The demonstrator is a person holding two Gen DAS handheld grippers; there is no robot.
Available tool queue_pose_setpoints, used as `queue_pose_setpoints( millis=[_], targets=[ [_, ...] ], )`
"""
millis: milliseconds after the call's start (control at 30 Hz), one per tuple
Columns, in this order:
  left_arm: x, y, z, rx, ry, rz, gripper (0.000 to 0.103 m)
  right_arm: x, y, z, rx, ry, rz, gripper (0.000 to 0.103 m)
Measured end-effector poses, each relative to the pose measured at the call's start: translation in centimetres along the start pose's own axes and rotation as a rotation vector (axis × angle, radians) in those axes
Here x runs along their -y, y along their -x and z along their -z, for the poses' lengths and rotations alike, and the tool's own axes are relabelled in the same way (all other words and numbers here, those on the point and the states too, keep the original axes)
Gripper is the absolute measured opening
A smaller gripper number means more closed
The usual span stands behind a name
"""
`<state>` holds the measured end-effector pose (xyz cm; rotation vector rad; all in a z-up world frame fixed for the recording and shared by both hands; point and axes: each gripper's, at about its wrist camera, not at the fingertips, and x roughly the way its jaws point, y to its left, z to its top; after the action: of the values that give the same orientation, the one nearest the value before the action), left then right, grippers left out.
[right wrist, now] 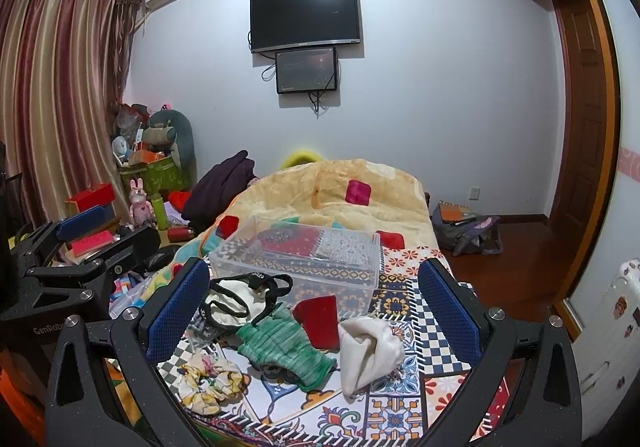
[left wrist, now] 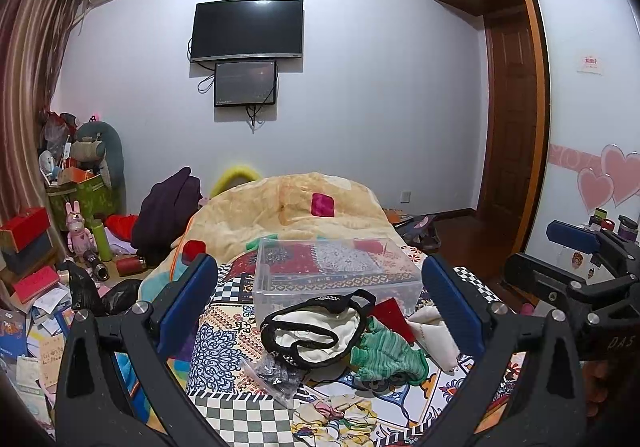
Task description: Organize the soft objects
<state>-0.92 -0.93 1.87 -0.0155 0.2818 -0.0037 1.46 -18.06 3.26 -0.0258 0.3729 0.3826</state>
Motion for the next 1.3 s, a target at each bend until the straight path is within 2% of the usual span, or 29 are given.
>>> queue_pose_setpoints(
  millis=[1300],
  targets=[
    [0.3,0.24,0.11,-0.002,-0.012,0.007,0.103,-0.31,0.25,0.42,0.002,-0.006,-0.028,0.103]
  ],
)
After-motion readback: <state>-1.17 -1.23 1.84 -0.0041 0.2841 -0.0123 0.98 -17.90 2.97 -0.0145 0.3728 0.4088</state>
